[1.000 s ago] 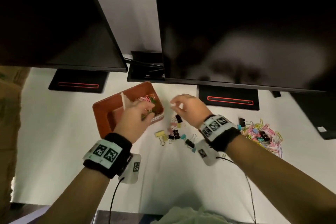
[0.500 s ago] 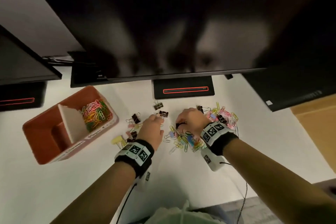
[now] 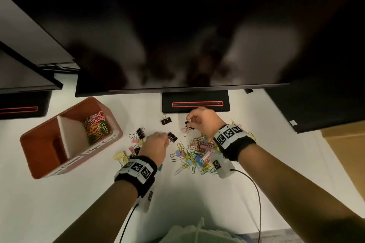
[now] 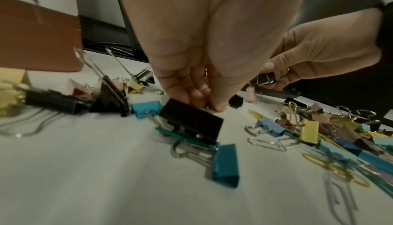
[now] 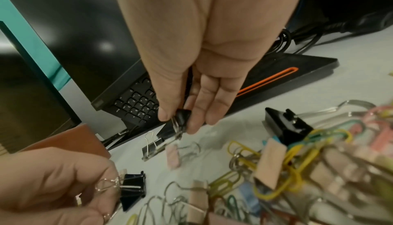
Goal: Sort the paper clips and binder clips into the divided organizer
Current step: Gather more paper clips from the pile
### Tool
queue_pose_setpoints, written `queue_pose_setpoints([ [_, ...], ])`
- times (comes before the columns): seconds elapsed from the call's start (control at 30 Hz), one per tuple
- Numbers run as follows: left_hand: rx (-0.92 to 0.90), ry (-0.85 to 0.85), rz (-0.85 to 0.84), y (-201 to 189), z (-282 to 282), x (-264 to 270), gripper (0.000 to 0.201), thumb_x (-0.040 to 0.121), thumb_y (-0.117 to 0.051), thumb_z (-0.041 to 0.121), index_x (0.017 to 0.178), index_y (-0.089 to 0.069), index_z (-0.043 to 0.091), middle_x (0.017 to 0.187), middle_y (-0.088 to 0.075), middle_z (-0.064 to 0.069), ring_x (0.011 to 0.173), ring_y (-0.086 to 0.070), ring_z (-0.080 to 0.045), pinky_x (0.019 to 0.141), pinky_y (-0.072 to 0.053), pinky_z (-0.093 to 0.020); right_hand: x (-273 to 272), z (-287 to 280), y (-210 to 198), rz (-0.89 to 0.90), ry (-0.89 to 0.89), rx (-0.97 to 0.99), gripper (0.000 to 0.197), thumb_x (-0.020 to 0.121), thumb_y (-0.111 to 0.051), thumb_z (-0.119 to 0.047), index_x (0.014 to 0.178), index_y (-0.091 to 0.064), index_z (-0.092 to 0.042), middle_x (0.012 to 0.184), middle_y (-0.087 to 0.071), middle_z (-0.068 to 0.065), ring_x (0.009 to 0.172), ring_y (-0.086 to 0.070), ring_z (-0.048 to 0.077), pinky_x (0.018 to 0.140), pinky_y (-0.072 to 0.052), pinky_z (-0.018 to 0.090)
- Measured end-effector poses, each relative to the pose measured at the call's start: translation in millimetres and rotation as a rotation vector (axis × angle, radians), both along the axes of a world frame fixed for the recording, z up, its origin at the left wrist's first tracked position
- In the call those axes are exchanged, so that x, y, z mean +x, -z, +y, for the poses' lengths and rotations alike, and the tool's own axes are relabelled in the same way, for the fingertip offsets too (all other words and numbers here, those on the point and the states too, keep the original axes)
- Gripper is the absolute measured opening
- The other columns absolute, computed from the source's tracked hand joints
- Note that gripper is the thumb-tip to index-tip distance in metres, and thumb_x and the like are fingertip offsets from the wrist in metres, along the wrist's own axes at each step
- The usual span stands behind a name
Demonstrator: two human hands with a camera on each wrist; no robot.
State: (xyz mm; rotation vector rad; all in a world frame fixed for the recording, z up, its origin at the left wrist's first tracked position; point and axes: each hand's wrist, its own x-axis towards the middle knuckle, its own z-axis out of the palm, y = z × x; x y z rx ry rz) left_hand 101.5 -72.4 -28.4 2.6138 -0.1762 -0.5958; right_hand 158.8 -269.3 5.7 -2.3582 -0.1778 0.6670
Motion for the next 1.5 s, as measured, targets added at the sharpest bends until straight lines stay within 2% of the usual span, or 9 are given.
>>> queue_pose_setpoints([
  [0.13,-0.091,0.001,-0.053,-7.3,4.1,-6.3,0.011,0.09,-0.047,0.011,0.083,-0.054,0.013,0.084,-0.046,0.002,0.074,-0.049,-0.014,0.068,-0.039,-0.022,-1.2,-6.5,0.2,-0.005,-0.028,-0.016,0.028,0.088,-0.061,-0.025,0.116,-0.059,-0.019,0.122,-0.054,0.003,0.09,-0.061,0.016,0.086,-0.047,0.026],
  [0.23,-0.166,-0.007,-0.071,-13.9,7.2,-13.2,0.008,0.09,-0.051,0.012,0.088,-0.057,0.016,0.083,-0.05,0.004,0.074,-0.051,-0.014,0.068,-0.042,-0.023,-8.3,-23.7,-3.7,-0.053,-0.006,-0.024,0.024,0.09,-0.057,-0.02,0.114,-0.058,-0.022,0.119,-0.053,-0.001,0.086,-0.062,0.014,0.089,-0.048,0.026],
  [0.37,-0.177,0.15,-0.005,-13.8,-4.2,-14.3,0.029,0.09,-0.051,0.01,0.116,-0.058,0.018,0.092,-0.051,0.005,0.077,-0.052,-0.011,0.08,-0.047,-0.027,-29.4,-31.1,0.2,-0.025,-0.176,-0.011,0.029,0.09,-0.051,-0.006,0.114,-0.06,-0.02,0.116,-0.061,0.002,0.099,-0.06,0.018,0.091,-0.051,0.034],
  [0.5,-0.063,0.267,0.085,-5.3,-19.2,-2.1,0.034,0.093,-0.043,0.012,0.124,-0.054,0.02,0.11,-0.055,-0.004,0.097,-0.055,-0.02,0.084,-0.045,-0.028,-39.2,-32.3,11.4,0.007,-0.292,-0.179,0.038,0.09,-0.047,-0.007,0.124,-0.054,-0.022,0.129,-0.055,0.001,0.113,-0.055,0.022,0.099,-0.046,0.036],
  [0.77,-0.003,0.296,0.104,-7.6,-21.6,13.7,0.026,0.092,-0.046,0.015,0.113,-0.06,0.019,0.106,-0.056,-0.003,0.093,-0.054,-0.02,0.082,-0.045,-0.03,-37.6,-40.6,12.3,-0.079,-0.313,-0.223,0.031,0.09,-0.05,-0.021,0.12,-0.058,-0.024,0.121,-0.057,-0.002,0.108,-0.055,0.02,0.098,-0.042,0.035],
  [0.93,-0.009,0.274,0.164,-11.2,-13.3,18.5,0.017,0.089,-0.052,0.017,0.102,-0.064,0.016,0.099,-0.057,-0.001,0.086,-0.053,-0.015,0.082,-0.046,-0.029,-36.4,-29.8,15.9,-0.077,-0.356,-0.284,0.029,0.088,-0.056,-0.017,0.116,-0.059,-0.023,0.113,-0.06,0.001,0.102,-0.056,0.021,0.091,-0.047,0.035],
  [1.13,0.003,0.233,0.233,-9.4,-1.8,15.9,0.003,0.083,-0.062,0.02,0.083,-0.063,0.018,0.084,-0.052,0.005,0.076,-0.053,-0.013,0.073,-0.043,-0.023,-32.4,-20.6,14.2,-0.023,-0.397,-0.334,0.021,0.09,-0.051,-0.021,0.108,-0.061,-0.022,0.108,-0.063,-0.001,0.101,-0.058,0.019,0.094,-0.045,0.035],
  [1.33,-0.085,0.118,0.148,-8.1,4.2,6.0,0.014,0.083,-0.062,0.016,0.072,-0.055,0.023,0.079,-0.05,0.006,0.069,-0.051,-0.009,0.063,-0.036,-0.015,-28.5,-33.4,9.0,-0.037,-0.291,-0.298,0.026,0.09,-0.048,-0.013,0.112,-0.059,-0.022,0.107,-0.063,0.002,0.097,-0.058,0.021,0.089,-0.048,0.034],
  [1.5,-0.218,-0.039,0.07,-18.3,9.5,1.6,0.02,0.076,-0.066,0.004,0.066,-0.057,0.019,0.073,-0.063,-0.001,0.067,-0.061,-0.012,0.061,-0.047,-0.015,-38.4,-38.2,-0.9,-0.111,-0.321,-0.174,0.024,0.092,-0.05,-0.019,0.11,-0.064,-0.026,0.105,-0.059,0.0,0.096,-0.055,0.018,0.087,-0.049,0.034],
])
